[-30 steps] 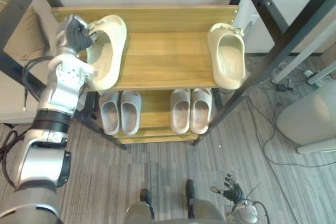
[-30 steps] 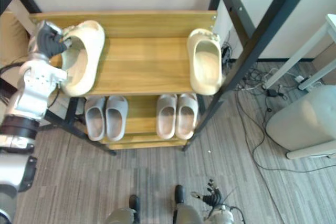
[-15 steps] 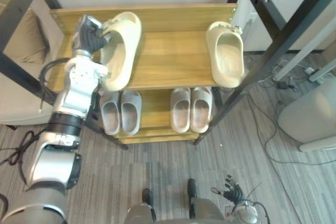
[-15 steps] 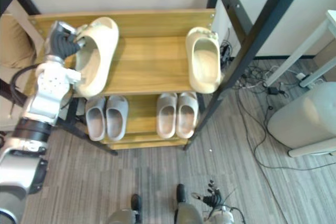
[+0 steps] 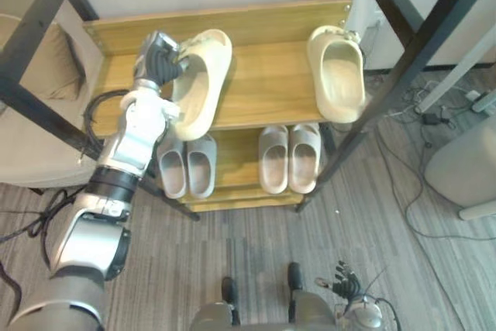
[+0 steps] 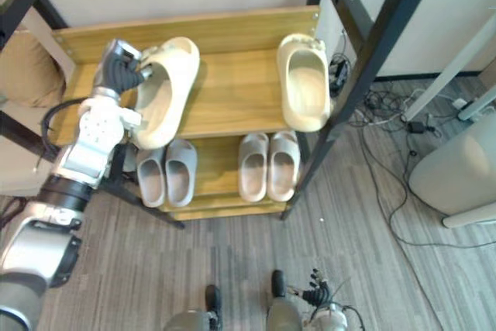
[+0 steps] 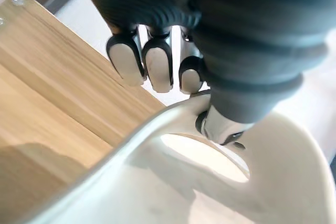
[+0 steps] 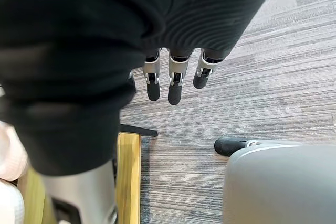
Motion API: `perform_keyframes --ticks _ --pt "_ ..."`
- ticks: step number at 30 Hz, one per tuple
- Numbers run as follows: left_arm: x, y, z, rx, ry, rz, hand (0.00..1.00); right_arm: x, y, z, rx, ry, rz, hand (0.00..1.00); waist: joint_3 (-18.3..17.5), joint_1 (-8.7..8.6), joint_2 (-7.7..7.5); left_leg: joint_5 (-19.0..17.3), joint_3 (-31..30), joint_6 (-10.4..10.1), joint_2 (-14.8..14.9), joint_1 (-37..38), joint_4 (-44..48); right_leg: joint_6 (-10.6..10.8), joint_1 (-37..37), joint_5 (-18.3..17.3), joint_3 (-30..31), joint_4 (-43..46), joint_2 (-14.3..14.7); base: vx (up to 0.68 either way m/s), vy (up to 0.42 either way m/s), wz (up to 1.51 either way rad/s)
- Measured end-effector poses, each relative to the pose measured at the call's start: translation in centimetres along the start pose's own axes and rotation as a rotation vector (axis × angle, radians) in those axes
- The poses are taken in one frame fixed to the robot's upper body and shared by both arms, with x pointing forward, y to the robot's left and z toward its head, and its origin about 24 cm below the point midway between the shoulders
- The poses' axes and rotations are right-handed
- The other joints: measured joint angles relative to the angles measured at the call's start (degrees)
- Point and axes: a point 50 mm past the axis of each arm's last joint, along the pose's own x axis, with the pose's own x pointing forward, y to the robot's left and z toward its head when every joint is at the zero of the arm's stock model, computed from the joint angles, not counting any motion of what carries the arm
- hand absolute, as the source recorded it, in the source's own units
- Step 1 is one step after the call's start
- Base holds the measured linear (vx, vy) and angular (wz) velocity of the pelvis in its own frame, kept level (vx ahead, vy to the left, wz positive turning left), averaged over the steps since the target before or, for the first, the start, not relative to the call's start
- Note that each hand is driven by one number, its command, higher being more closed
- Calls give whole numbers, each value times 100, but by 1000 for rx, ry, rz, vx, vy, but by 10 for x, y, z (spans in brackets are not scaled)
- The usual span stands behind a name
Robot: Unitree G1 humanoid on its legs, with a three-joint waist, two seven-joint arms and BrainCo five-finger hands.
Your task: Organize the slippers on the shoe rack
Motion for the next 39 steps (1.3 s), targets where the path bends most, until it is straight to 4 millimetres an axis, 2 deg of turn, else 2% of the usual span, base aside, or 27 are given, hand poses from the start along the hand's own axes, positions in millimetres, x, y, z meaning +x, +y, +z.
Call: perform_keyframes --ticks 7,11,16,18,20,27,39 --pt "10 2 1 19 14 -4 100 3 -5 -1 16 15 -19 0 6 -174 48 52 -2 79 -123 2 -67 73 -1 68 24 -53 -108 -16 36 1" --pt "17 3 8 33 1 -8 100 3 -6 -2 35 20 -23 0 22 -197 80 61 4 94 -141 2 -72 96 -9 83 39 -53 -142 -4 9 0" --pt "23 6 17 37 -23 -2 100 4 -12 0 43 15 -36 0 83 -235 205 74 16 113 -158 -6 -115 109 -52 92 50 -52 -163 0 0 0" --pt "26 3 22 32 -32 -7 100 4 -17 -1 33 16 -45 0 85 -245 306 109 25 130 -170 -19 -192 117 -108 97 64 -48 -164 0 0 0" --pt "28 0 23 31 -29 -16 100 4 -17 -1 34 17 -46 0 85 -266 344 109 27 131 -172 -19 -198 117 -111 97 74 -50 -163 16 3 -1" --pt "33 -9 38 15 -68 -57 100 4 -20 0 64 17 -61 0 107 -358 390 109 91 131 -199 0 -233 130 -148 104 169 -53 -175 13 6 -5" --pt "37 -13 42 2 -57 -63 100 4 -24 -1 78 20 -76 0 166 -510 485 115 190 146 -239 -6 -270 175 -224 134 269 -58 -210 -6 5 -3"
